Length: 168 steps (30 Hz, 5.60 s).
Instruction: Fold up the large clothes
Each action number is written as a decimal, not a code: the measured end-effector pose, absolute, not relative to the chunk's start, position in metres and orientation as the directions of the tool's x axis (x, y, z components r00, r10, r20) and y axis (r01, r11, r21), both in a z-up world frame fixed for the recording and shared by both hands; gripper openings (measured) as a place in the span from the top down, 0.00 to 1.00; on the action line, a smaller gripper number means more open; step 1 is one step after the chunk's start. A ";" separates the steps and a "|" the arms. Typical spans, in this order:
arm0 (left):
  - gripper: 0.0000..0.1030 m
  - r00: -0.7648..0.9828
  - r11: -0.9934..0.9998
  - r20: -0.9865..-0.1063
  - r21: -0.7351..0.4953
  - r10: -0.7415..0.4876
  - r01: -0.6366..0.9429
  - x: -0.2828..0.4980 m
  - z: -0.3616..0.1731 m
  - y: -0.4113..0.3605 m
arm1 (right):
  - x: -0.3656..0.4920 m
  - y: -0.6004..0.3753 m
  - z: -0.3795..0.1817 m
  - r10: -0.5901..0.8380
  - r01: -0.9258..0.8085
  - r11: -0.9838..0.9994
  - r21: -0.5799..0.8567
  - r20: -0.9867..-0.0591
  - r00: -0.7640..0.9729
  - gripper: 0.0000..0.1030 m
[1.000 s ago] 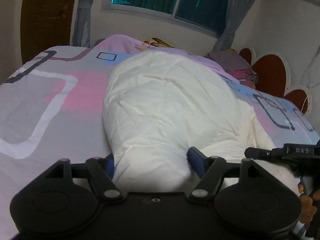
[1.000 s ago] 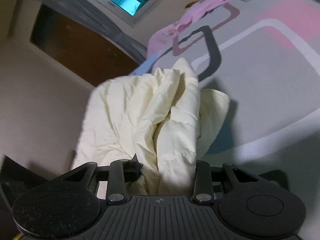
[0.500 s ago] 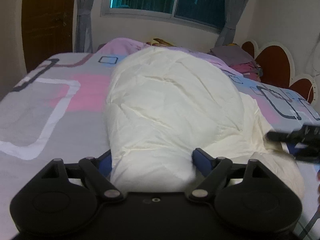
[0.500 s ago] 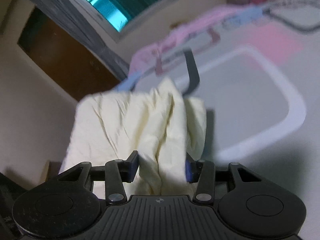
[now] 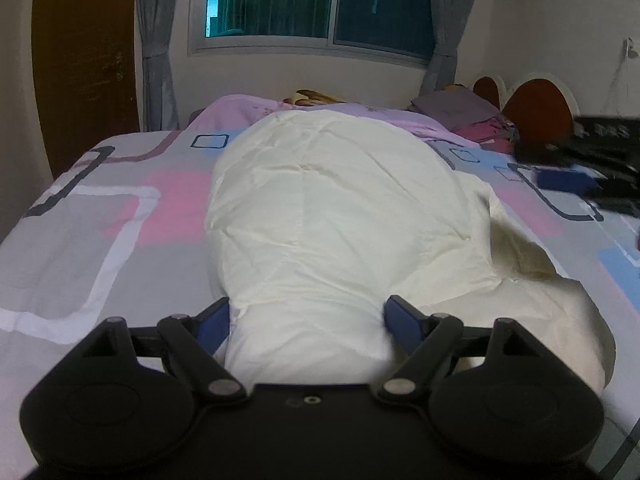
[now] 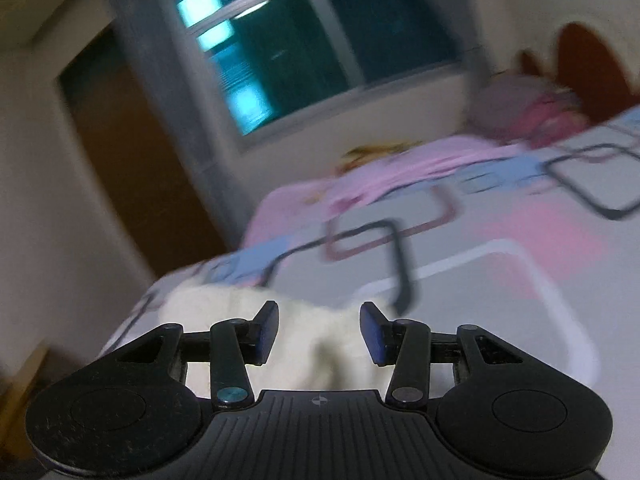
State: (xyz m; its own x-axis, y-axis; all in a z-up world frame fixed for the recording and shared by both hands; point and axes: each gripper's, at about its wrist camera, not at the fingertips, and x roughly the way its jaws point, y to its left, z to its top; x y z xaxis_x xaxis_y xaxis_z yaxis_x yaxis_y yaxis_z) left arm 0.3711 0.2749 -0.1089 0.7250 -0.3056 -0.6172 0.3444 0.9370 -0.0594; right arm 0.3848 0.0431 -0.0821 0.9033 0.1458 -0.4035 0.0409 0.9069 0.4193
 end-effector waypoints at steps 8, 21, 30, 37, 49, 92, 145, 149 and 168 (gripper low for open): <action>0.14 0.718 0.930 -0.613 -0.079 -0.330 0.360 0.377 -0.112 0.280 | 0.436 0.077 -0.147 0.114 0.040 0.960 0.278 -0.515 0.850 0.57; 0.06 0.671 0.938 -0.658 -0.201 -0.342 0.281 0.389 -0.108 0.282 | 0.425 0.060 -0.194 0.073 0.122 0.940 0.317 -0.539 0.839 0.56; 0.02 0.705 0.962 -0.655 -0.187 -0.272 0.198 0.360 -0.077 0.285 | 0.361 0.059 -0.138 0.123 0.071 0.932 0.355 -0.495 0.860 0.56; 0.00 0.726 0.977 -0.655 -0.157 -0.210 0.142 0.321 -0.058 0.281 | 0.300 0.070 -0.151 0.090 0.062 0.967 0.246 -0.564 0.821 0.56; 0.00 0.748 0.999 -0.662 -0.034 -0.050 0.036 0.219 -0.027 0.267 | 0.201 0.052 -0.093 0.253 -0.068 0.932 0.356 -0.505 0.826 0.13; 0.00 0.843 1.000 -0.537 0.004 0.026 -0.028 0.015 0.048 0.254 | -0.039 0.055 0.028 0.150 -0.071 0.970 0.232 -0.342 0.928 0.00; 0.00 0.835 0.999 -0.548 -0.003 0.043 -0.053 0.016 0.051 0.259 | -0.027 0.048 0.017 0.167 -0.090 0.972 0.216 -0.376 0.911 0.00; 0.00 0.831 0.999 -0.555 -0.004 0.043 -0.054 0.018 0.050 0.260 | -0.025 0.049 0.016 0.169 -0.091 0.972 0.215 -0.378 0.910 0.00; 0.03 0.809 1.000 -0.588 -0.008 0.013 -0.022 0.060 0.031 0.264 | 0.011 0.048 -0.001 0.157 -0.068 0.974 0.216 -0.427 0.890 0.00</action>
State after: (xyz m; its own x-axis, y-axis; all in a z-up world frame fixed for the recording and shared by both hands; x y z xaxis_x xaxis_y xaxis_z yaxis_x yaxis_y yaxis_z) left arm 0.0598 0.2643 0.0307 0.8090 0.0132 -0.5877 -0.0221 0.9997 -0.0078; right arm 0.0108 0.0480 -0.0010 0.8904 0.1567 -0.4274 -0.0676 0.9740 0.2162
